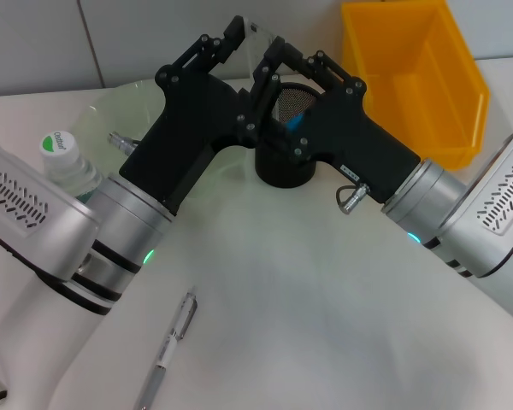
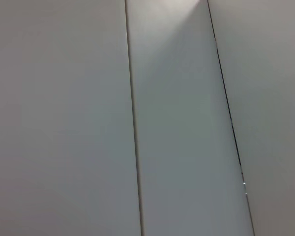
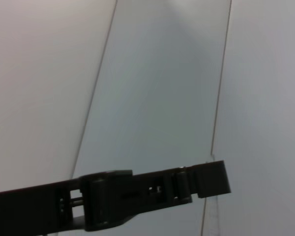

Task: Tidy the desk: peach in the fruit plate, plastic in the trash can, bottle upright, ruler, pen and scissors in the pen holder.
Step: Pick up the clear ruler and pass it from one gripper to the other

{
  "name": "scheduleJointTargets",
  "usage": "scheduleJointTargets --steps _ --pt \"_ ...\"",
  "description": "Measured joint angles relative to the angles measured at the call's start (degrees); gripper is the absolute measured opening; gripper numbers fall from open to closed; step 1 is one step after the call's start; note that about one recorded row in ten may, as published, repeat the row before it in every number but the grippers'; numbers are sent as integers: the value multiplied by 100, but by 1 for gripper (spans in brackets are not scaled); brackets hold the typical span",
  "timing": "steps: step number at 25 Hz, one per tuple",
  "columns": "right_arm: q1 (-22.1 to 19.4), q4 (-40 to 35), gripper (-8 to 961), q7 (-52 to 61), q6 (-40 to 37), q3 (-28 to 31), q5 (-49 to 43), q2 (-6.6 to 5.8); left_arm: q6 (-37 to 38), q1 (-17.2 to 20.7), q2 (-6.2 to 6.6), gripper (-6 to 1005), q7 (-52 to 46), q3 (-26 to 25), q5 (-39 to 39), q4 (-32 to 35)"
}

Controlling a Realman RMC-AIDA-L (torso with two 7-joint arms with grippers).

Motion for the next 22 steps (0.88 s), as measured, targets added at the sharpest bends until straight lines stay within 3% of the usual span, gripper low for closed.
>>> scheduleJointTargets --steps 22 --pt "22 78 528 -78 -21 38 -21 0 -3 -44 0 406 -19 0 -8 -43"
